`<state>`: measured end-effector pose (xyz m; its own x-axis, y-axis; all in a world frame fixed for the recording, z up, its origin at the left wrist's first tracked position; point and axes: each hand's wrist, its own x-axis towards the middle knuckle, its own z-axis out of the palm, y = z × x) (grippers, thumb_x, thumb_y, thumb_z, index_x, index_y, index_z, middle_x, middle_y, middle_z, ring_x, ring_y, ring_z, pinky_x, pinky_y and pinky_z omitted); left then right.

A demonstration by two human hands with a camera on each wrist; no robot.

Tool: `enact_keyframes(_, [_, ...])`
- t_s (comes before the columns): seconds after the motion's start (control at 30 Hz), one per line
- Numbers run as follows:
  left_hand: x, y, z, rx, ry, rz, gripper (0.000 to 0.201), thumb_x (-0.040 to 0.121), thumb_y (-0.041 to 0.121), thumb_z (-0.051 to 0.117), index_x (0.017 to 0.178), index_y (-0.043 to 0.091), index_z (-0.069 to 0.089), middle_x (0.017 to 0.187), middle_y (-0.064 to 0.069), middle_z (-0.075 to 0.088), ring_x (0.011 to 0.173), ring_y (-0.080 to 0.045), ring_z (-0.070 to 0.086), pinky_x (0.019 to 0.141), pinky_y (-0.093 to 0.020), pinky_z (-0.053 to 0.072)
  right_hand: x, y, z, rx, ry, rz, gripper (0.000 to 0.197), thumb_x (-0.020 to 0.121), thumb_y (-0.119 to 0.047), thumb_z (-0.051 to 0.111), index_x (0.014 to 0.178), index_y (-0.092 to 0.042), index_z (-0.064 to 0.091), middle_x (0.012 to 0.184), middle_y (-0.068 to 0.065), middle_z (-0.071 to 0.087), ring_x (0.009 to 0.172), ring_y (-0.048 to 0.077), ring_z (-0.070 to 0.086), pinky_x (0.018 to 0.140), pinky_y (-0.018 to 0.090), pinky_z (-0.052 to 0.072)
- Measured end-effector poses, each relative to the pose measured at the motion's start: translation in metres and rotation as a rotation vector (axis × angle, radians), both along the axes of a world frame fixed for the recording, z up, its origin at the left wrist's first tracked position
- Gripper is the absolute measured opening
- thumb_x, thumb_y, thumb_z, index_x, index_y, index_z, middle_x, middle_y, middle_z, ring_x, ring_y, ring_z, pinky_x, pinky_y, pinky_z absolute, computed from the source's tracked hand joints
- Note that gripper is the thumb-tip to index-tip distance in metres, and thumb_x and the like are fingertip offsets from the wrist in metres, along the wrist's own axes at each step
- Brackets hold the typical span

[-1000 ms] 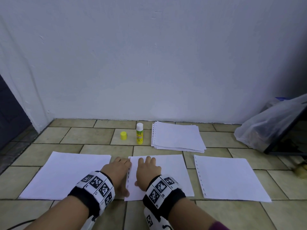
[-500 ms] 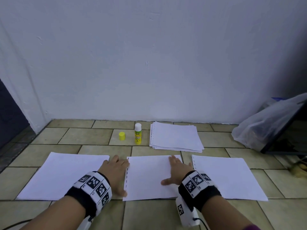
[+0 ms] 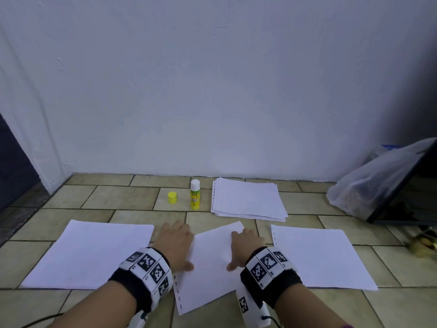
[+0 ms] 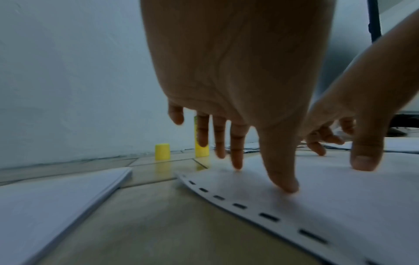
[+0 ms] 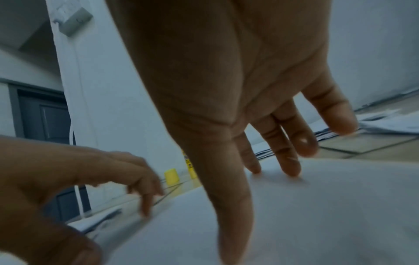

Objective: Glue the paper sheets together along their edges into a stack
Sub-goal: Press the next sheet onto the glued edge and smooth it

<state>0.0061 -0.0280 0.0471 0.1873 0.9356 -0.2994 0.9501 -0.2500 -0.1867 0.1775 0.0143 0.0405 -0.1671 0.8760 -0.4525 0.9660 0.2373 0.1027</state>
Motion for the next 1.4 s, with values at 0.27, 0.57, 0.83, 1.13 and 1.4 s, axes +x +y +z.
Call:
enact_keyframes(0.27, [0.008, -0.008, -0.004, -0.120, -0.240, -0.067, 0.046, 0.093, 0.040, 0.055, 0.134, 0.024, 0.048, 0.131, -0.001, 0.048, 0.119, -0.021, 0.047, 0.100, -0.034, 0.037, -0.034, -0.018, -0.011, 0.072, 0.095, -0.014, 0.052, 0.093, -0.032, 0.053, 0.135, -0.012, 0.032, 0.134, 0.017, 0.040, 0.121, 0.036, 0.041, 0.094, 0.043, 0.044])
enact_keyframes(0.57, [-0.004, -0.006, -0.017, -0.107, -0.250, 0.141, 0.108, 0.077, 0.057, 0.069, 0.152, 0.008, 0.009, 0.161, -0.005, 0.006, 0.147, -0.020, 0.011, 0.118, -0.038, 0.019, -0.047, -0.016, -0.015, -0.032, 0.283, 0.269, 0.078, 0.086, -0.026, 0.068, 0.146, -0.007, 0.022, 0.153, 0.010, 0.018, 0.142, 0.028, 0.017, 0.110, 0.051, 0.028])
enact_keyframes(0.83, [-0.008, -0.005, -0.028, -0.229, -0.192, 0.175, 0.112, 0.084, 0.062, 0.057, 0.152, 0.006, -0.012, 0.160, -0.006, -0.017, 0.148, -0.019, -0.013, 0.120, -0.044, 0.010, -0.045, -0.005, -0.018, -0.158, 0.308, 0.340, 0.079, 0.094, -0.027, 0.051, 0.153, -0.015, 0.001, 0.161, -0.001, -0.007, 0.147, 0.011, -0.002, 0.118, 0.049, -0.004])
enact_keyframes(1.13, [-0.012, -0.003, -0.029, -0.216, -0.146, 0.129, 0.117, 0.080, 0.068, 0.056, 0.152, 0.005, -0.011, 0.160, -0.007, -0.016, 0.149, -0.018, -0.010, 0.119, -0.046, 0.011, -0.001, 0.013, -0.017, -0.093, 0.283, 0.128, 0.082, 0.093, -0.047, 0.052, 0.153, -0.018, 0.004, 0.161, -0.005, -0.003, 0.147, 0.012, 0.008, 0.119, 0.047, -0.001])
enact_keyframes(1.4, [-0.015, -0.003, -0.007, -0.017, -0.152, 0.113, 0.069, 0.086, 0.071, 0.043, 0.127, 0.015, 0.046, 0.131, -0.002, 0.044, 0.122, -0.020, 0.040, 0.100, -0.035, 0.033, -0.023, 0.001, -0.005, 0.048, 0.051, 0.181, 0.070, 0.087, -0.037, 0.062, 0.145, -0.020, 0.027, 0.147, 0.017, 0.019, 0.137, 0.034, 0.016, 0.104, 0.047, 0.030])
